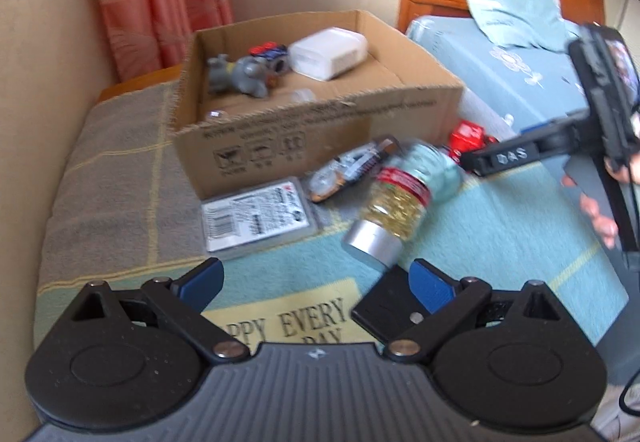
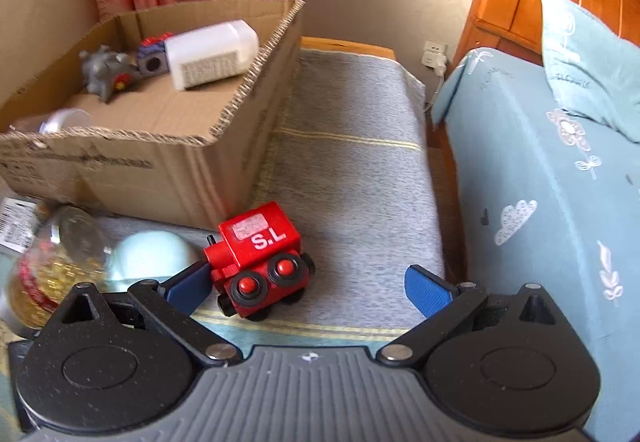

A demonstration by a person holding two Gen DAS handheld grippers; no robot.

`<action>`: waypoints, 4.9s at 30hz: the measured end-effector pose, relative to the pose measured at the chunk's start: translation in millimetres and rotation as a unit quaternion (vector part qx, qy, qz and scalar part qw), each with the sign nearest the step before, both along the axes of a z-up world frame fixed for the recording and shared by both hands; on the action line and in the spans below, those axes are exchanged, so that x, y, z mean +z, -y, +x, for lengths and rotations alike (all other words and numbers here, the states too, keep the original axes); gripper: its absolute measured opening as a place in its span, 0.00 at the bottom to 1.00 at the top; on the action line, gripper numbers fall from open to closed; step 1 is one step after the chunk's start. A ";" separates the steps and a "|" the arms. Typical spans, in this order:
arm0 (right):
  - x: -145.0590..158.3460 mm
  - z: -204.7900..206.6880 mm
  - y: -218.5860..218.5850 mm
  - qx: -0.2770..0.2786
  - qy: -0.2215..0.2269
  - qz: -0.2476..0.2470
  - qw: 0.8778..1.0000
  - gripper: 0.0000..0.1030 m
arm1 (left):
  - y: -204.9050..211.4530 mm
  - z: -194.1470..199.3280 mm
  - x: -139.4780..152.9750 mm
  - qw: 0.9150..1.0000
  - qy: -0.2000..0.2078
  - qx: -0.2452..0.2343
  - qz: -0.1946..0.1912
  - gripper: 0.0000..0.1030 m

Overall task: Organize rigid objects
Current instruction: 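Grasp black rectangular device with left tool while right tool approaches red S.L train, then close right tool on red S.L toy train while left tool holds black device, then carry red train into box and open right tool while left tool carries device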

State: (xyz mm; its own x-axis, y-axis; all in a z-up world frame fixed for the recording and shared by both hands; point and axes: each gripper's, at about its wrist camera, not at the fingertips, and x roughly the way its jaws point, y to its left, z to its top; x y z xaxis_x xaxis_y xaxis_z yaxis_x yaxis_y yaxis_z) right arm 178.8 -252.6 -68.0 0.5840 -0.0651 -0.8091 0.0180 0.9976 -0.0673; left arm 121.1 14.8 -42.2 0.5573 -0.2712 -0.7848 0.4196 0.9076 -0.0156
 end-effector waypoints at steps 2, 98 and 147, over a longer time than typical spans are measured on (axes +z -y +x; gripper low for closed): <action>-3.2 -0.4 -2.1 0.006 -0.004 -0.007 1.000 1.00 | 3.8 -2.8 -4.1 1.000 -0.004 -0.013 -0.002 0.96; -7.1 14.7 -1.4 0.208 0.033 0.002 0.978 0.57 | -11.0 -9.7 -39.1 0.998 -0.031 -0.047 0.017 0.73; 76.2 -18.6 -27.2 0.248 0.074 0.005 0.966 0.55 | -0.5 -7.6 -15.8 0.997 -0.019 -0.075 0.010 0.74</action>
